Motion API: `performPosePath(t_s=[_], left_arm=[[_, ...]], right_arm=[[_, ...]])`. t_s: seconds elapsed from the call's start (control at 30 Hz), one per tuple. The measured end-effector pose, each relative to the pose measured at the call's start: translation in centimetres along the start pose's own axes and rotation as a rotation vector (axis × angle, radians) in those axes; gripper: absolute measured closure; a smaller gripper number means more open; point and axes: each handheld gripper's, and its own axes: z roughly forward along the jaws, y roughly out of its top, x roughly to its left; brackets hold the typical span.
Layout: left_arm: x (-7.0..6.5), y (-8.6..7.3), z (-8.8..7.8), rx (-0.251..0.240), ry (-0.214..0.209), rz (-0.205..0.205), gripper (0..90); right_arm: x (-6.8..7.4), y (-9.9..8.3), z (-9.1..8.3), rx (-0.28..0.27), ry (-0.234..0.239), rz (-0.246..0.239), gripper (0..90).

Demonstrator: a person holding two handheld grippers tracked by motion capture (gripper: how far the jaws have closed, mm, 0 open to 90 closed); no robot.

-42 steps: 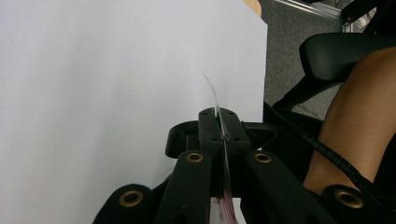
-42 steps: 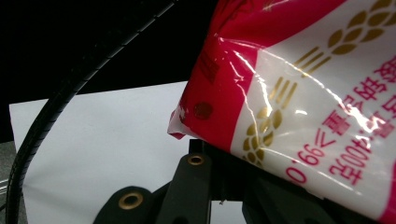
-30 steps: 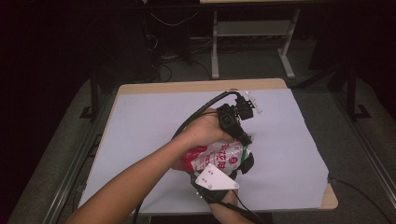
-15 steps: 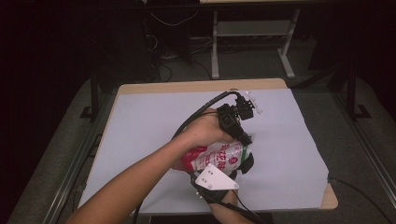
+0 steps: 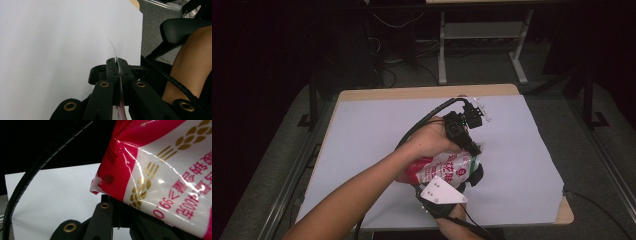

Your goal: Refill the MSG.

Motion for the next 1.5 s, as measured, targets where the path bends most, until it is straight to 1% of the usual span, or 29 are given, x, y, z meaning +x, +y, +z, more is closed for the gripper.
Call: performPosePath(t_s=[0.73, 1.13, 1.3, 1.5], left_arm=[[-0.03, 0.33, 0.19, 0.023, 0.006, 0.008, 89.9], [-0.04, 0.35, 0.28, 0.024, 0.004, 0.003, 89.9], [-0.06, 0.4, 0.41, 0.031, 0.002, 0.002, 89.9], [-0.02, 0.44, 0.45, 0.033, 0.005, 0.009, 89.9]], right_arm=[[-0.06, 0.08, -0.08, -0.008, 0.0, 0.013, 90.0], [-0.06, 0.17, -0.1, -0.01, 0.001, 0.011, 90.0], [-0.03, 0.18, -0.1, -0.011, 0.001, 0.011, 90.0], [-0.07, 0.18, -0.1, -0.011, 0.0, 0.01, 90.0]])
